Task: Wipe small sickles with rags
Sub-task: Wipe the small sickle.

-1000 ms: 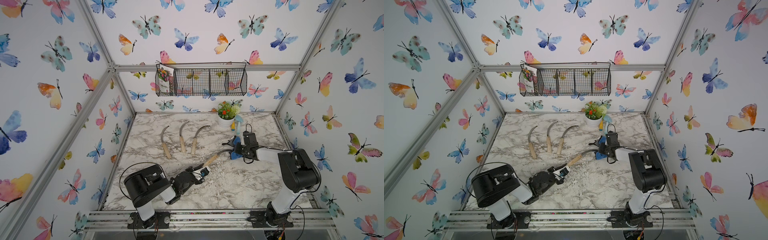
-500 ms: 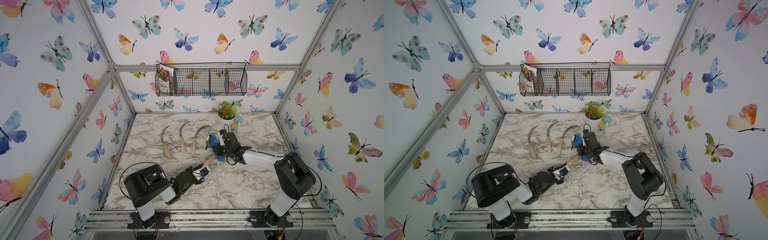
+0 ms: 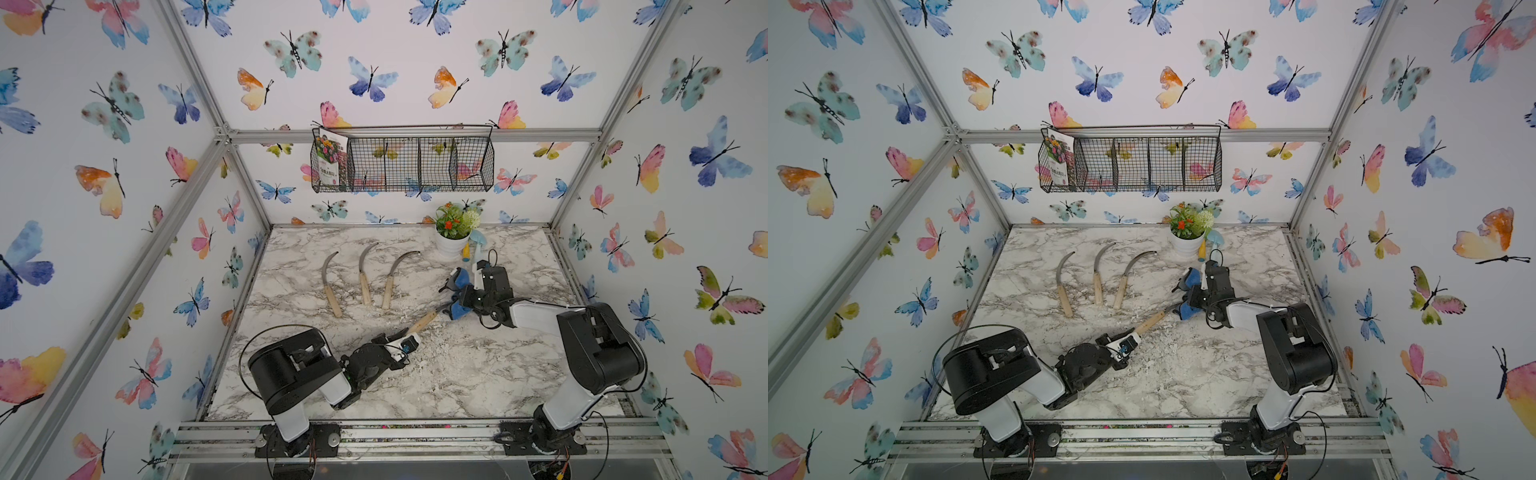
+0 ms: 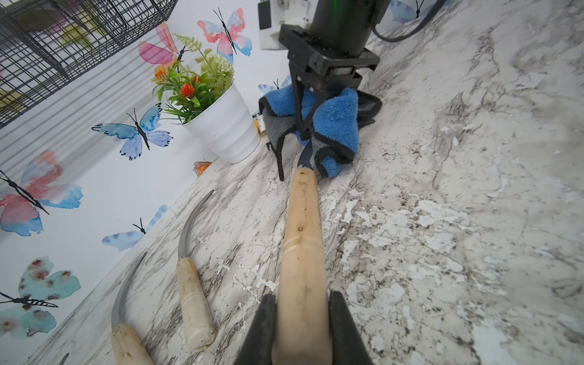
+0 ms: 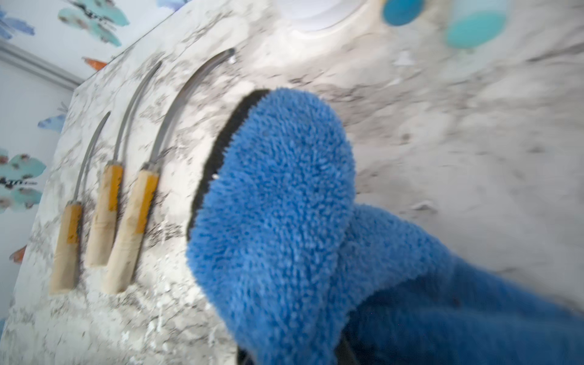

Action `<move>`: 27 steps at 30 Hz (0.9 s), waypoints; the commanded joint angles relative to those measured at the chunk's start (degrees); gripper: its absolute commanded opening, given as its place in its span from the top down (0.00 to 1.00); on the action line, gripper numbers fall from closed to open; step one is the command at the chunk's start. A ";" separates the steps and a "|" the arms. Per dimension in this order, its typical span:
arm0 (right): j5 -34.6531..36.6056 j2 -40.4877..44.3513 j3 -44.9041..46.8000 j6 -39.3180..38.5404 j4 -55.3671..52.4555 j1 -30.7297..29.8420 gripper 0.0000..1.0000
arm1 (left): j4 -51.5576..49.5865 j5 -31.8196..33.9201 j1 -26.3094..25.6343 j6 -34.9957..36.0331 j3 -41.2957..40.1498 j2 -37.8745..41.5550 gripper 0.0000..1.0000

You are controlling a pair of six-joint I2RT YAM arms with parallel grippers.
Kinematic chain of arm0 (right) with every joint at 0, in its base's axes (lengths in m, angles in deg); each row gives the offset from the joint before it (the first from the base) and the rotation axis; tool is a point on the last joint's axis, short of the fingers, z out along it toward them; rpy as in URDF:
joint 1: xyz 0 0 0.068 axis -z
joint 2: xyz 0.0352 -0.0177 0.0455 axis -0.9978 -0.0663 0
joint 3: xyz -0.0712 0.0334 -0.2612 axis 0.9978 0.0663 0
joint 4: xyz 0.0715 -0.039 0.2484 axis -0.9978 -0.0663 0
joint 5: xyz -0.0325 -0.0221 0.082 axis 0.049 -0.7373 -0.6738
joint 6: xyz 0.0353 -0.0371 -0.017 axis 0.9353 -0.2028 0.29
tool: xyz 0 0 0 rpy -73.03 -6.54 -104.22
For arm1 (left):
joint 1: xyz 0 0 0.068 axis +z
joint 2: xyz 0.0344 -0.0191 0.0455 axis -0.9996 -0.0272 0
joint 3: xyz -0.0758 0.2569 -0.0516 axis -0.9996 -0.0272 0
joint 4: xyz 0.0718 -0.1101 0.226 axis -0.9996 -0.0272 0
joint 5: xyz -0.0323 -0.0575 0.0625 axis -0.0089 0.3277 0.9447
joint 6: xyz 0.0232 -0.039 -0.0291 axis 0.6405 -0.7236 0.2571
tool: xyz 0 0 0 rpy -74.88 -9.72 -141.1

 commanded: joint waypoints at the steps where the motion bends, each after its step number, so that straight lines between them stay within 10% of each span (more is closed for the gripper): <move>1: 0.98 -2.08 4.01 -1.49 -4.39 3.52 0.98 | 4.39 3.22 0.42 0.49 0.15 0.47 1.00; 8: 1.84 5.11 5.60 -1.28 -6.88 3.83 0.98 | 6.28 3.68 2.81 -3.59 -0.18 -0.04 1.00; 15: 5.24 18.78 8.19 -0.75 -11.06 3.76 0.98 | 3.49 -9.60 14.04 -20.64 -2.40 6.54 1.00; 23: 9.44 30.20 11.37 -0.45 -15.78 3.76 0.98 | -10.65 -1.17 20.06 -42.29 0.68 14.93 1.00; 27: 8.31 36.22 13.08 -0.93 -16.55 3.69 0.98 | -21.59 -17.42 28.07 -52.83 4.08 17.29 1.00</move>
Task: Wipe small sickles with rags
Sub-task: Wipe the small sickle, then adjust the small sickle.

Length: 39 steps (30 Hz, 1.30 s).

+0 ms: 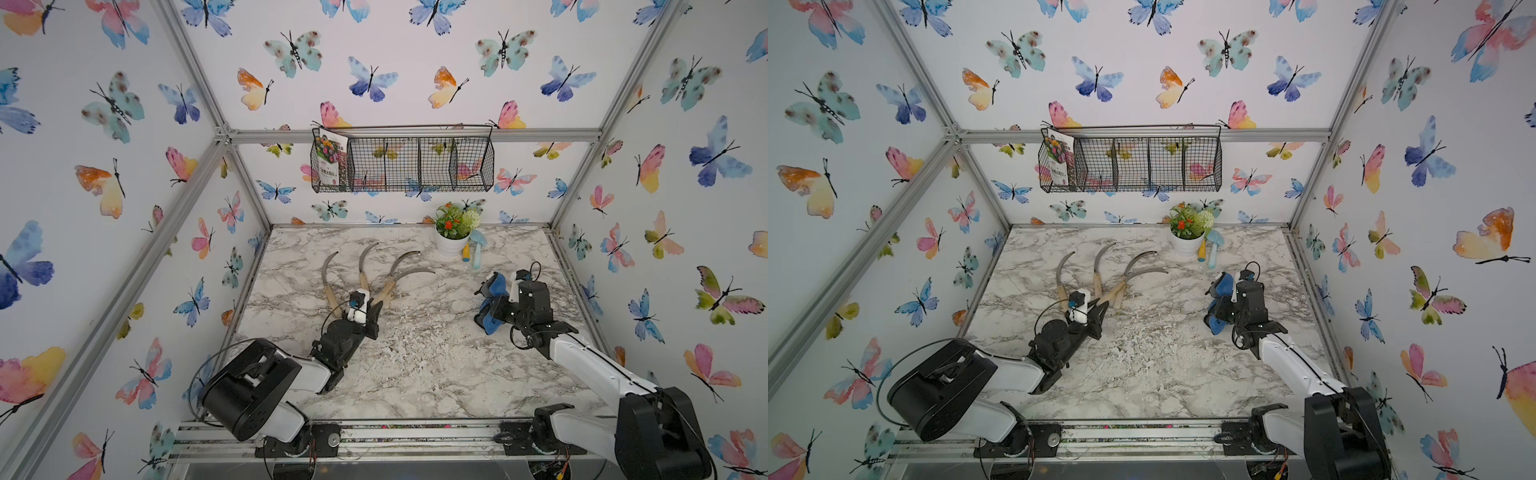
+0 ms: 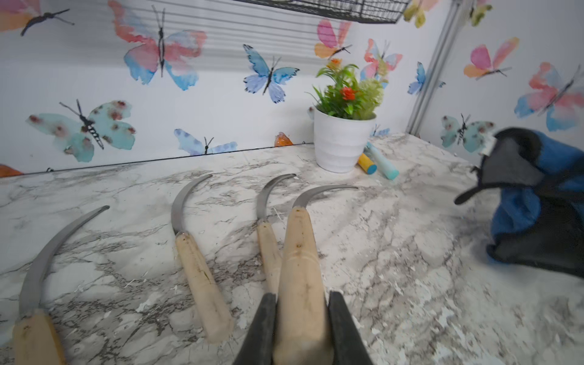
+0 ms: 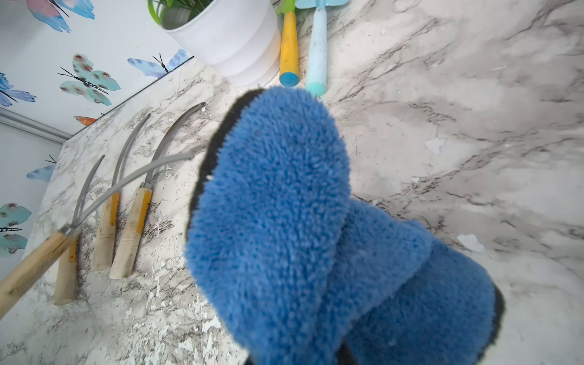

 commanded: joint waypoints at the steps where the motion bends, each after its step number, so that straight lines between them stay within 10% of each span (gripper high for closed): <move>1: 0.28 4.60 1.25 -0.82 -2.04 -0.19 0.98 | -6.20 -13.42 5.77 -14.21 0.88 1.53 1.00; 10: 5.33 6.61 2.73 2.49 1.65 -15.03 0.98 | 6.75 -31.05 7.16 -24.66 0.28 -3.53 1.00; 20: 11.88 -4.07 0.69 7.25 13.29 -34.79 0.98 | 12.45 -30.64 5.45 -27.84 -3.05 -1.52 1.00; 39: 16.07 -8.94 -0.42 11.17 21.28 -37.79 0.98 | 3.29 -28.57 -4.69 -25.81 -2.03 4.63 1.00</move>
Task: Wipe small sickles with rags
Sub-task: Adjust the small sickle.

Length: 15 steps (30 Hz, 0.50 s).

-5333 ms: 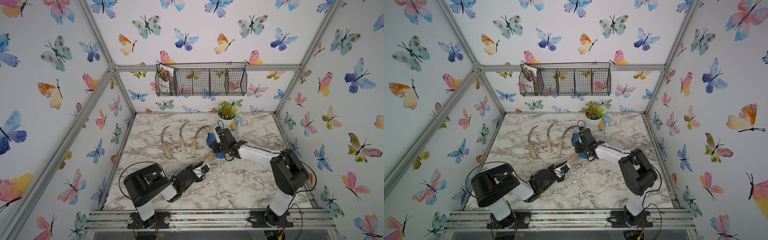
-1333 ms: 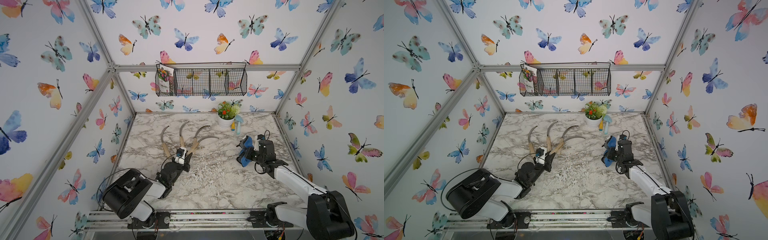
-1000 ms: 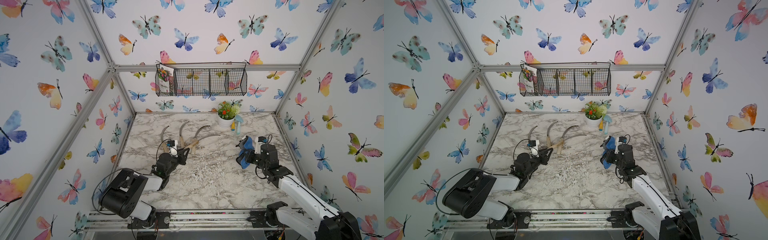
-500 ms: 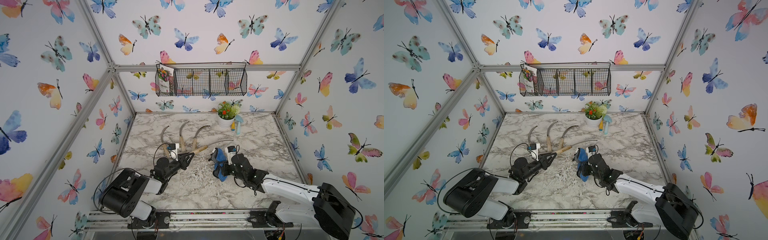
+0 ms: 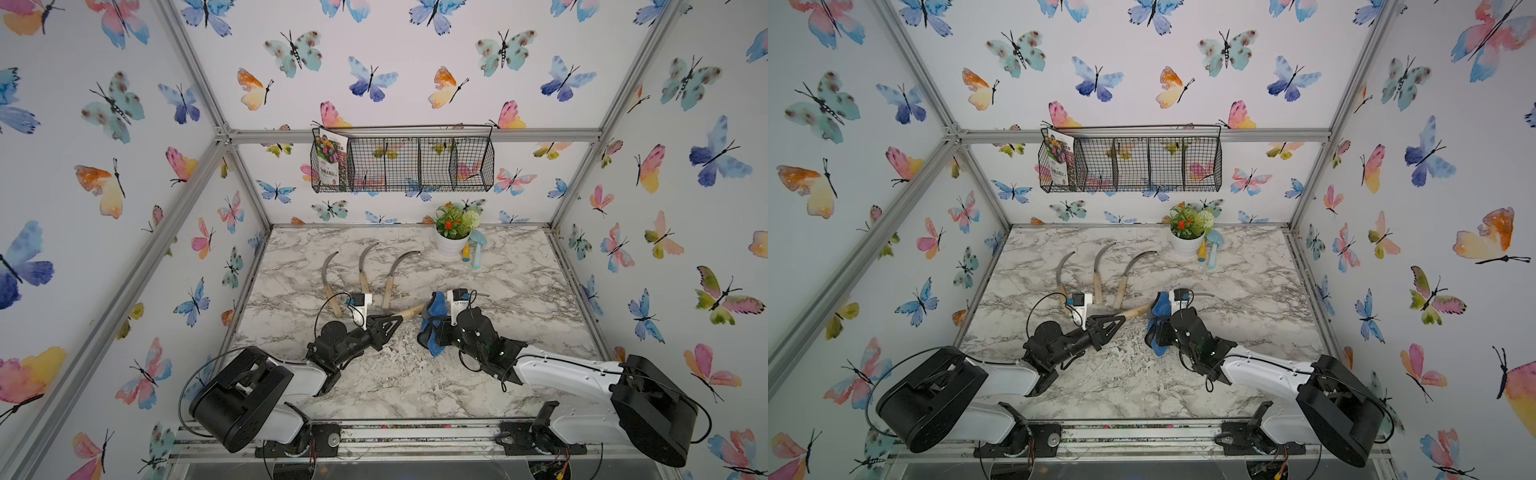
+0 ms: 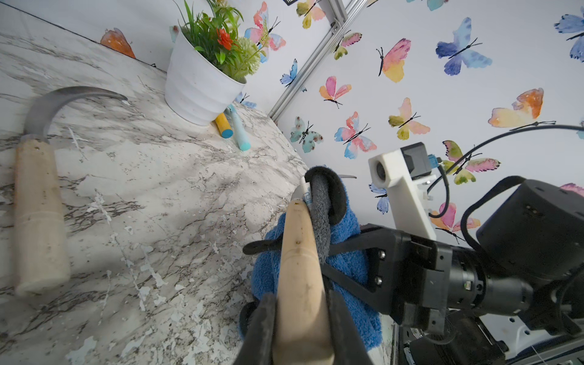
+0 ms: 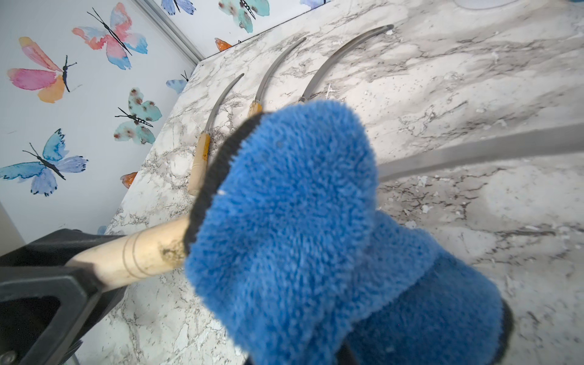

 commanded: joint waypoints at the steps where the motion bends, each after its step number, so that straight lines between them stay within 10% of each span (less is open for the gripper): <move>1: 1.77 0.13 -2.25 0.56 2.45 -0.18 0.98 | -2.23 0.15 -1.93 2.08 1.61 2.06 1.00; 15: 1.73 -0.51 -8.87 -3.26 -0.83 -0.17 0.98 | -6.86 -1.47 -7.41 4.40 6.09 -1.53 1.00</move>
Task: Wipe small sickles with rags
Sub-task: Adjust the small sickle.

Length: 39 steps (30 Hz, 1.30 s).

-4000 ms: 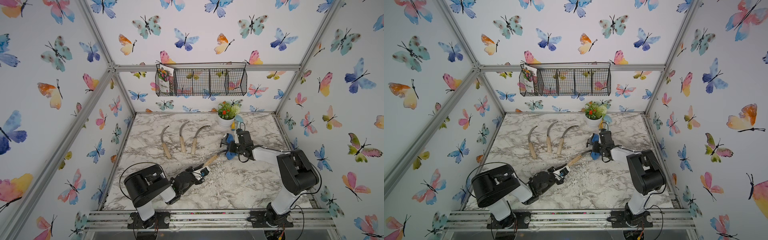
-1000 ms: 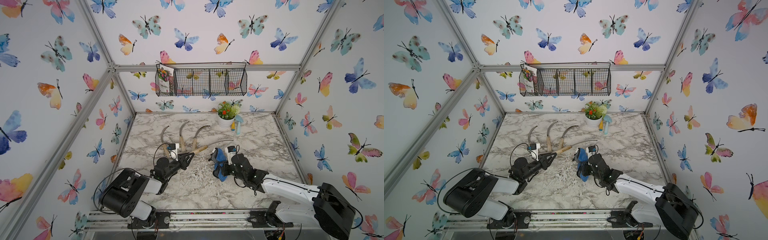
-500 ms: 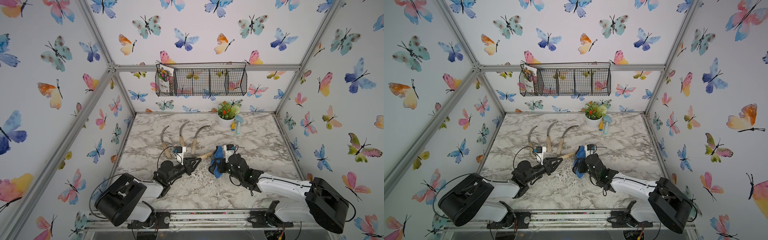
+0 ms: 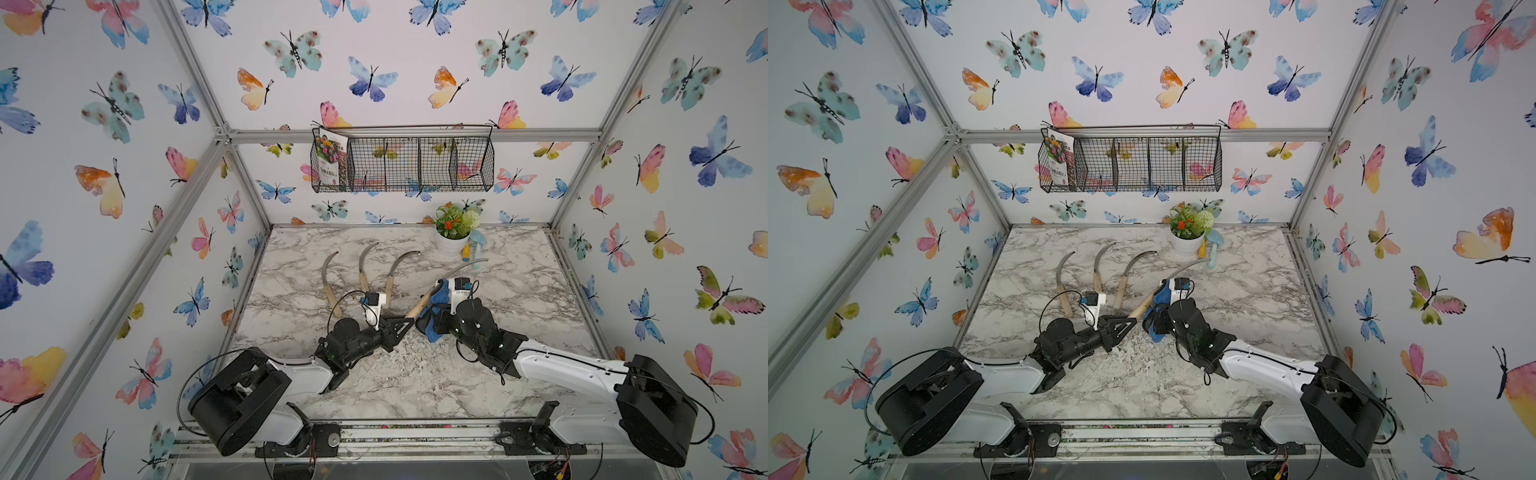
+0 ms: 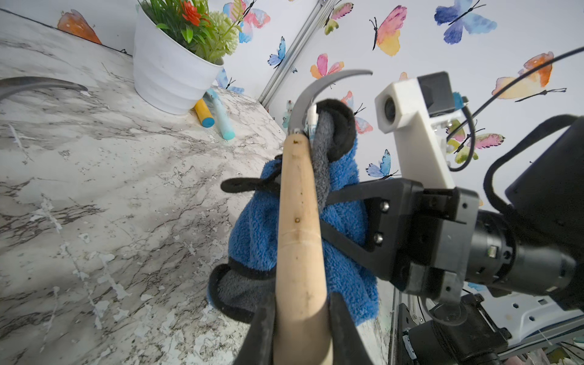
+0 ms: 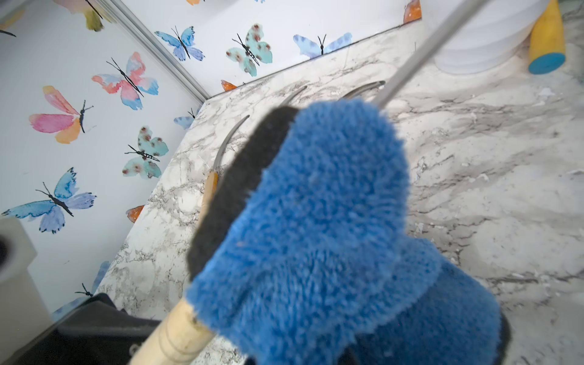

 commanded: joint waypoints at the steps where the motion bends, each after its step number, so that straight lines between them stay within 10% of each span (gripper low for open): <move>1: -1.68 -0.91 -3.11 -2.22 1.05 -0.35 0.98 | 0.10 -4.29 -1.83 1.54 1.52 -1.86 1.00; 26: -4.91 -1.95 -4.54 -4.20 0.63 -1.20 0.98 | -2.25 -3.48 -3.55 2.57 4.58 -6.36 1.00; 39: -3.91 6.82 1.00 -4.66 -2.83 -1.20 0.98 | -0.67 -5.02 1.61 -0.05 0.78 3.66 1.00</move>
